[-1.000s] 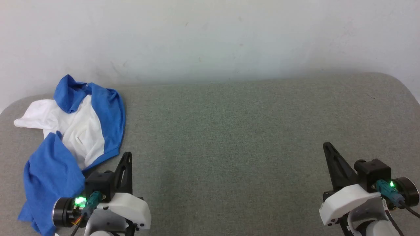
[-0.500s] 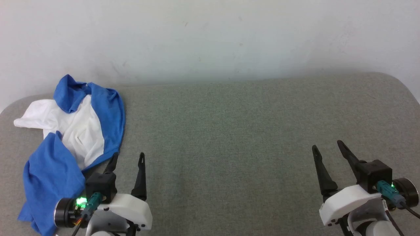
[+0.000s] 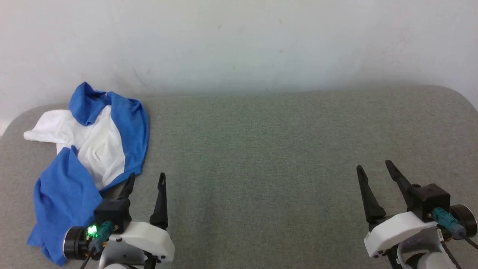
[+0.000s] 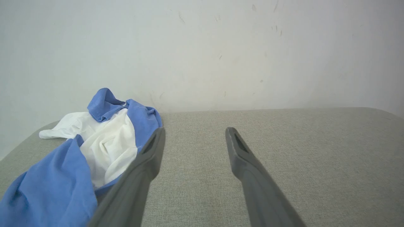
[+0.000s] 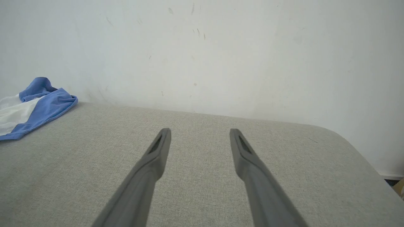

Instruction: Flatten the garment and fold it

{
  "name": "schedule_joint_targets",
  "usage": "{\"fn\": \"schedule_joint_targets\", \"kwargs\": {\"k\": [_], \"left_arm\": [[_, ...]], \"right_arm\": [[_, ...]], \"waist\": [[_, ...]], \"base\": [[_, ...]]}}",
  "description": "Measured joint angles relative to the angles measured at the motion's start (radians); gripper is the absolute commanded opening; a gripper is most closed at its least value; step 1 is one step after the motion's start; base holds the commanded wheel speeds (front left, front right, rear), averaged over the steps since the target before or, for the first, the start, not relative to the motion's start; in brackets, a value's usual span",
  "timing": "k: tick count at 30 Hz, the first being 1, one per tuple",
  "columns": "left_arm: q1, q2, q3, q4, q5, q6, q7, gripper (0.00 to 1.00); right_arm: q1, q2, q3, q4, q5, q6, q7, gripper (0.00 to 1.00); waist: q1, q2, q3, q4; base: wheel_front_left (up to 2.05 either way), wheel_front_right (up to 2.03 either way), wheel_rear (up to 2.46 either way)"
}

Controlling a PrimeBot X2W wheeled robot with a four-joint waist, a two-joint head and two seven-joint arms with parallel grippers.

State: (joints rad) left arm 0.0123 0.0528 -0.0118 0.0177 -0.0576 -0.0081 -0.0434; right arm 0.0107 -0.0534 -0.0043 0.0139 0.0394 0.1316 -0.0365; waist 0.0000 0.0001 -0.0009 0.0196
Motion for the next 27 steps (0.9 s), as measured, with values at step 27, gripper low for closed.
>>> {"fn": "schedule_joint_targets", "kwargs": {"k": [27], "left_arm": [[0.002,0.0,0.028,0.018,-0.081,-0.002,-0.058,1.0]], "right_arm": [[0.018,0.0,0.008,-0.025,0.015,0.0,-0.017,1.0]], "waist": [[0.0,0.0,-0.008,0.156]], "base": [[0.0,0.0,0.0]]}}
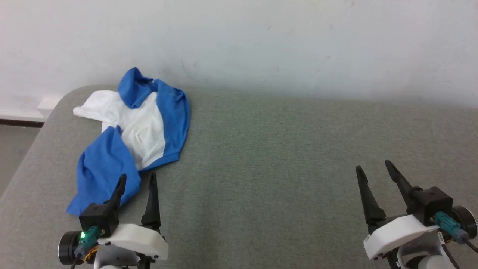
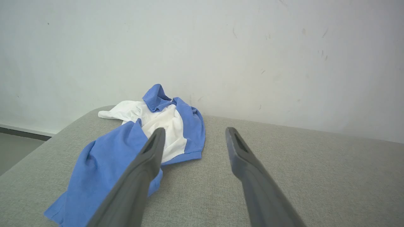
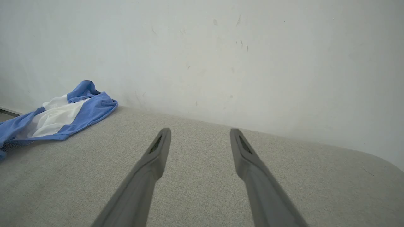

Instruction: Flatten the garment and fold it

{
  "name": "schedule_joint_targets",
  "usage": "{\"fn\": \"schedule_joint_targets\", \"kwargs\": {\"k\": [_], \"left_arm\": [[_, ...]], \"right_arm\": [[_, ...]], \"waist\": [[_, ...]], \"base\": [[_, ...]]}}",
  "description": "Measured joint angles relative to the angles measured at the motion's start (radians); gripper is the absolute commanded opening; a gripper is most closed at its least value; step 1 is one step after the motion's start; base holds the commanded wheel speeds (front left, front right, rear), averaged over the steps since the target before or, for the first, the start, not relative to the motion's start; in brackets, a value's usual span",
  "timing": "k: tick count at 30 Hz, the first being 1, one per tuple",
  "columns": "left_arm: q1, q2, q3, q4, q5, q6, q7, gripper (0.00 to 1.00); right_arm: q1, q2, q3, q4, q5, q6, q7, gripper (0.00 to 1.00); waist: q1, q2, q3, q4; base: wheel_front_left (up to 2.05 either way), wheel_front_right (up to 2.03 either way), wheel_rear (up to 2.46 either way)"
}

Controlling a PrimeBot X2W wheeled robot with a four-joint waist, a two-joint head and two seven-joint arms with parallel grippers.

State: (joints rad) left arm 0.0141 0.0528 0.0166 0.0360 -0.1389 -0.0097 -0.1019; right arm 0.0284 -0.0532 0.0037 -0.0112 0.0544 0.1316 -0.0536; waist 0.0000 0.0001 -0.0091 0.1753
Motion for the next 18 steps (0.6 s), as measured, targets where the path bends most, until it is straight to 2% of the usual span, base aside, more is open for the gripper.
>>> {"fn": "schedule_joint_targets", "kwargs": {"k": [18], "left_arm": [[0.006,0.0,0.017,0.024,-0.06,-0.007,-0.035,1.0]], "right_arm": [[0.015,0.0,0.018,-0.02,-0.002,0.0,-0.003,1.0]], "waist": [[0.0,0.0,-0.008,0.118]], "base": [[0.0,0.0,0.0]]}}
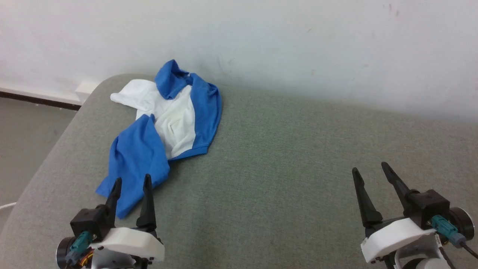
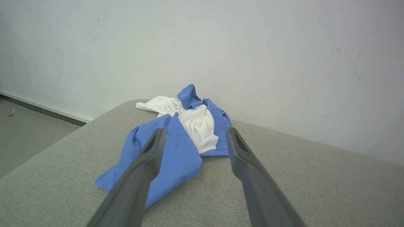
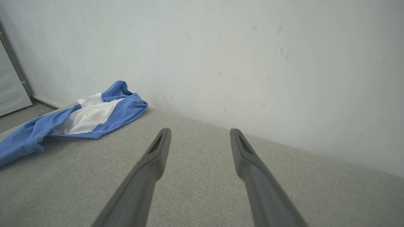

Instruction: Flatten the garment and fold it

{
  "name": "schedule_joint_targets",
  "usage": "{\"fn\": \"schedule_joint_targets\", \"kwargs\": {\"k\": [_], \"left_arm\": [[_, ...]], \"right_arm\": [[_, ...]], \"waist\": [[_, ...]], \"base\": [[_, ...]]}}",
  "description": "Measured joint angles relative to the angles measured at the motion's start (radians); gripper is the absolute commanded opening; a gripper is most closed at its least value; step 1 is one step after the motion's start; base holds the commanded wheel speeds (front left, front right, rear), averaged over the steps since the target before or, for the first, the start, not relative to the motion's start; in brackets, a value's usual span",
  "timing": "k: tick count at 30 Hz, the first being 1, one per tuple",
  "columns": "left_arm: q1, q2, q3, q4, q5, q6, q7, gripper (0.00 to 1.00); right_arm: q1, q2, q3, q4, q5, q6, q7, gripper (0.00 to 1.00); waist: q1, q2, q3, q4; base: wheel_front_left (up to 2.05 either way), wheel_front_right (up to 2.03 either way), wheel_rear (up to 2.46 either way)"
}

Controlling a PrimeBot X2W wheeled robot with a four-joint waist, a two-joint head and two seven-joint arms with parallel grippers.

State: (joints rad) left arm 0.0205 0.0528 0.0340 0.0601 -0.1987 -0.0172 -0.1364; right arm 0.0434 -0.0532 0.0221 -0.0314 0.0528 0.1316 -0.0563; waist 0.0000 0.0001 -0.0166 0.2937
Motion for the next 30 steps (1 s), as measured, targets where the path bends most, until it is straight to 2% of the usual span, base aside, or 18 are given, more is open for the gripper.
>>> {"fn": "schedule_joint_targets", "kwargs": {"k": [15,27,30], "left_arm": [[-0.033,0.0,0.025,0.009,-0.041,-0.01,-0.033,1.0],[-0.293,0.008,0.07,0.016,-0.049,-0.059,-0.059,1.0],[-0.389,0.033,0.079,0.041,-0.057,-0.07,-0.066,1.0]], "right_arm": [[-0.001,0.0,0.008,-0.031,-0.001,0.0,0.003,1.0],[-0.074,0.001,0.035,-0.072,-0.029,0.0,0.028,1.0],[-0.09,0.001,0.044,-0.081,-0.043,0.0,0.03,1.0]], "waist": [[-0.0001,0.0,0.045,0.045],[0.0002,0.0,0.17,0.022],[0.0002,0.0,0.206,0.01]], "base": [[0.0,0.0,0.0],[0.0,0.0,0.0],[0.0,0.0,0.0]]}}
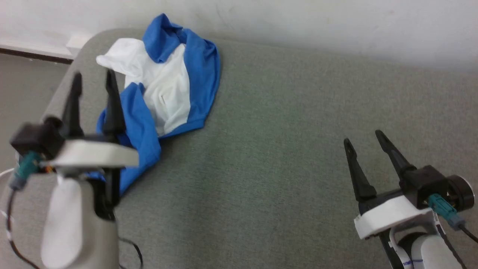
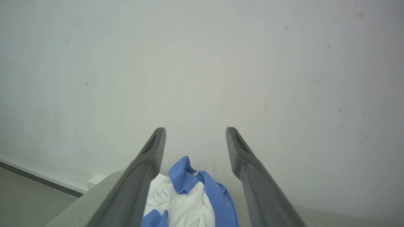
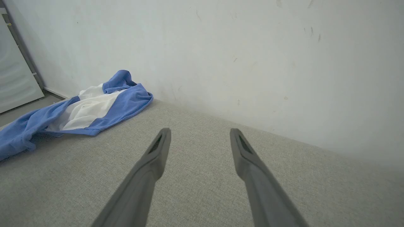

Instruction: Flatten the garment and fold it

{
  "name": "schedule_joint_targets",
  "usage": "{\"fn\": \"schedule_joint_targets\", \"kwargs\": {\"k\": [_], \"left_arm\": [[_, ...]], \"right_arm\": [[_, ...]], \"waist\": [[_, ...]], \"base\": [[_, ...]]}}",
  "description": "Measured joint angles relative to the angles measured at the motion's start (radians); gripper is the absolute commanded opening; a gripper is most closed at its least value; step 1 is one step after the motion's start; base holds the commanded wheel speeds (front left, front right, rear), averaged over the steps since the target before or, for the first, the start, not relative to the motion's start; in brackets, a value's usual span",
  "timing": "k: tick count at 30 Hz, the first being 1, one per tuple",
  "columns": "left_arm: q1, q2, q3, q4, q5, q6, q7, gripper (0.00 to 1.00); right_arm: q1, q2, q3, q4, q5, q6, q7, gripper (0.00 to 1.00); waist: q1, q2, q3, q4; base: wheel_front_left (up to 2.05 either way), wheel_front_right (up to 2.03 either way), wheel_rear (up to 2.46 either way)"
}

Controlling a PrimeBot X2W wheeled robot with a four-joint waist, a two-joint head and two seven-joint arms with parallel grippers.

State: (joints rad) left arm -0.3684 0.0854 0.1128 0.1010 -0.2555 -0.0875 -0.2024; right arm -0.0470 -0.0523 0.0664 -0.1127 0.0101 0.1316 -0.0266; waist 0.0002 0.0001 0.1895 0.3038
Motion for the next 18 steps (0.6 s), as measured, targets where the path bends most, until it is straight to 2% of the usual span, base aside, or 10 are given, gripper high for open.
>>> {"fn": "schedule_joint_targets", "kwargs": {"k": [4,7,12,18], "left_arm": [[-0.153,0.055,0.001,0.061,-0.031,-0.01,0.001,1.0],[-0.27,0.113,-0.008,0.131,-0.049,-0.017,0.041,1.0],[-0.446,0.195,-0.057,0.331,-0.078,-0.025,0.177,1.0],[-0.574,0.296,-0.108,0.583,-0.163,-0.028,0.376,1.0]], "right_arm": [[-0.037,0.0,0.017,-0.015,-0.012,0.0,0.007,1.0],[-0.07,0.002,0.038,-0.02,-0.013,0.0,0.007,1.0],[-0.109,0.001,0.063,-0.021,-0.033,0.0,0.005,1.0],[-0.139,0.002,0.082,-0.015,-0.034,0.0,-0.011,1.0]], "waist": [[0.0,0.0,0.052,-0.019],[0.0,0.0,0.093,-0.036],[0.0001,0.0,0.163,-0.068],[0.0,0.0,0.238,-0.118]], "base": [[0.0,0.0,0.0],[0.0,0.0,0.0],[0.0,0.0,0.0],[0.0,0.0,0.0]]}}
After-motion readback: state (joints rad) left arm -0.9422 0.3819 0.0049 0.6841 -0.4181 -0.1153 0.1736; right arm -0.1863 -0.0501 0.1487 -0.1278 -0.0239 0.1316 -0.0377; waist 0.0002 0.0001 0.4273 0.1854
